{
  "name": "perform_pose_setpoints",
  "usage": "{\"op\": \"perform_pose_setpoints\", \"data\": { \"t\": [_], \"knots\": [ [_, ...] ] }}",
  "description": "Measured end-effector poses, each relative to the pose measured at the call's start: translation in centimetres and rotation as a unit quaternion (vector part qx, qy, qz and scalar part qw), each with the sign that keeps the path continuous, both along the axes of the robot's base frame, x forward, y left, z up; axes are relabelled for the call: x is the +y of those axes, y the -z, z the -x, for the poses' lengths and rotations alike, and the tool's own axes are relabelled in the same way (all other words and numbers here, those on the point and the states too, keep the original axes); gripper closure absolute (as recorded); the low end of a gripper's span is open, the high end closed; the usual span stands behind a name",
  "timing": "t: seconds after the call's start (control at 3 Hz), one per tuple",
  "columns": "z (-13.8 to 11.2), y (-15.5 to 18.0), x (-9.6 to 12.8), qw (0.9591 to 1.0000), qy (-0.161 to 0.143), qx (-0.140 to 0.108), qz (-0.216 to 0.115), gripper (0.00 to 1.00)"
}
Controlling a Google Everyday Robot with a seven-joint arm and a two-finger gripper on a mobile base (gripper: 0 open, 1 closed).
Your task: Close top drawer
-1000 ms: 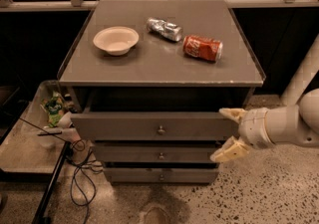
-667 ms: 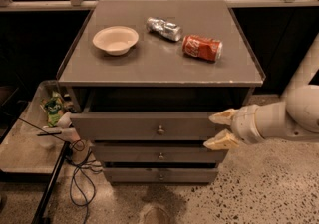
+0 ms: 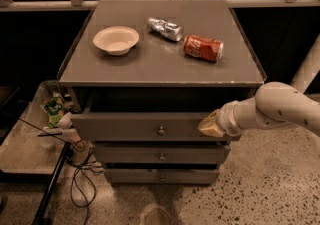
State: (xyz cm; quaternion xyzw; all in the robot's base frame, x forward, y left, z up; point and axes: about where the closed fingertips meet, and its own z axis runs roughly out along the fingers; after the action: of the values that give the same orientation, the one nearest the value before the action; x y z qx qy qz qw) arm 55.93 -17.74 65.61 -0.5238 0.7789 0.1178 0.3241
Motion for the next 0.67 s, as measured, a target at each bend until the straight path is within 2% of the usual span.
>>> {"op": "perform_pose_setpoints", "data": {
  "t": [0.33,0.67],
  "knots": [
    [0.04,0.09,0.33,1.0,-0.002,0.002,-0.001,0.87],
    [0.05,0.09,0.33,1.0,-0.003,0.002,-0.001,0.62]
  ]
}}
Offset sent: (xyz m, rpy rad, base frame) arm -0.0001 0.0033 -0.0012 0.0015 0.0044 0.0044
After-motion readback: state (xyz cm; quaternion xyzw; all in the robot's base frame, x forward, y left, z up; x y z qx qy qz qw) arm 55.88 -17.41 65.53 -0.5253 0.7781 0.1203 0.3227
